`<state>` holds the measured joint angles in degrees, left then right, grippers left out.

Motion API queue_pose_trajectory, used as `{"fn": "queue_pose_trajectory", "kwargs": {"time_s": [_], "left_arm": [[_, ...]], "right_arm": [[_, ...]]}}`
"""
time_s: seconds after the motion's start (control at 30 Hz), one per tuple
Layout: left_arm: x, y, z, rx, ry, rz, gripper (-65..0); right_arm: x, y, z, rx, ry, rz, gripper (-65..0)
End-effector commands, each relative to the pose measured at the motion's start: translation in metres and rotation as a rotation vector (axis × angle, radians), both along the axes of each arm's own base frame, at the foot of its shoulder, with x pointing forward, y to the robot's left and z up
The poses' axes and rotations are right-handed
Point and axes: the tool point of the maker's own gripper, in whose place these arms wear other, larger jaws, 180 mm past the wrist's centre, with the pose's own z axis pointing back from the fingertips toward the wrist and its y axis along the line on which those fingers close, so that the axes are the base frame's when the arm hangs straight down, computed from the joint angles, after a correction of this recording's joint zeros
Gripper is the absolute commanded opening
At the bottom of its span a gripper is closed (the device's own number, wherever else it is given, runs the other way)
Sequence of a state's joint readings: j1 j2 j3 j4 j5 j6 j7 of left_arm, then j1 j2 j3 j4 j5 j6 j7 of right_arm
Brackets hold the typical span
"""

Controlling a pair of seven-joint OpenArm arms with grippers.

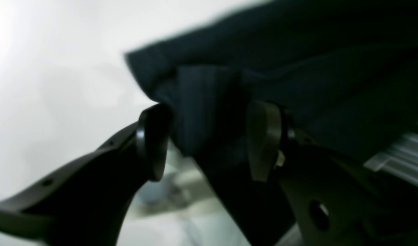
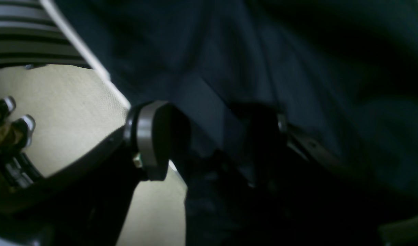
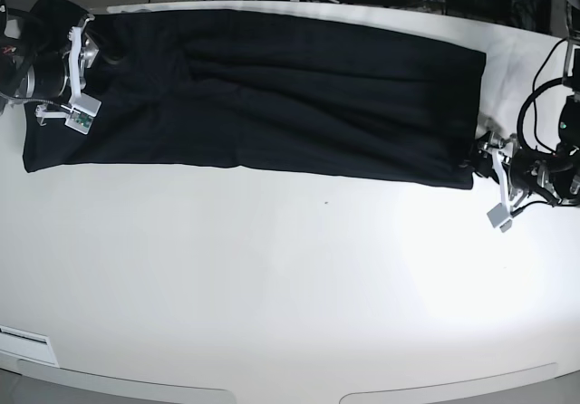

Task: Fold the T-shirt properly
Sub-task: 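Release the shirt and raise both grippers away from it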

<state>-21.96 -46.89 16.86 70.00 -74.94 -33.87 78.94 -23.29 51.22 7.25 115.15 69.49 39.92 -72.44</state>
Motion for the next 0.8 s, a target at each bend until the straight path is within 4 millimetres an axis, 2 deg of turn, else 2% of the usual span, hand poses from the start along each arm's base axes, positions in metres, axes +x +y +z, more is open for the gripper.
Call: {"fn": "queue_pose_trajectory", "kwargs": {"time_s": [0.0,0.07,0.2,0.27,0.43,0.53,0.6,0.7,0.77], "left_arm": [[0.009,0.008,0.019,-0.004,-0.033,0.005,-27.3],[0.01,0.009,0.027,-0.029,-0.043,0.012,-27.3],[0.014,0.03,0.041,0.018,-0.066,0.026,-27.3],[0.019,0.04,0.051,0.041,-0.089,0.036,-27.3],[0.032,0.08,0.073,0.204,-0.139,0.072,-27.5],[0.03,0.109,0.074,0.333,-0.127,0.119,-28.3],[0.035,0.12,0.074,0.388,-0.144,0.163,-32.4],[0.039,0.12,0.074,0.389,-0.165,0.173,-34.5],[0.04,0.119,0.073,0.386,-0.163,0.184,-35.3]], "right_arm": [[0.006,0.002,0.011,0.002,-0.036,0.023,-25.9],[0.005,0.008,0.016,0.007,-0.056,0.048,-25.9],[0.006,0.018,0.025,0.014,-0.095,0.087,-26.0],[0.012,0.021,0.031,0.016,-0.126,0.096,-26.0],[0.048,0.011,0.041,-0.047,-0.268,0.046,-26.0],[0.069,0.0,0.039,-0.102,-0.356,-0.071,-26.5],[0.081,-0.006,0.038,-0.126,-0.407,-0.16,-32.5],[0.09,-0.01,0.034,-0.143,-0.443,-0.271,-42.2],[0.09,-0.008,0.028,-0.145,-0.448,-0.307,-55.2]]}}
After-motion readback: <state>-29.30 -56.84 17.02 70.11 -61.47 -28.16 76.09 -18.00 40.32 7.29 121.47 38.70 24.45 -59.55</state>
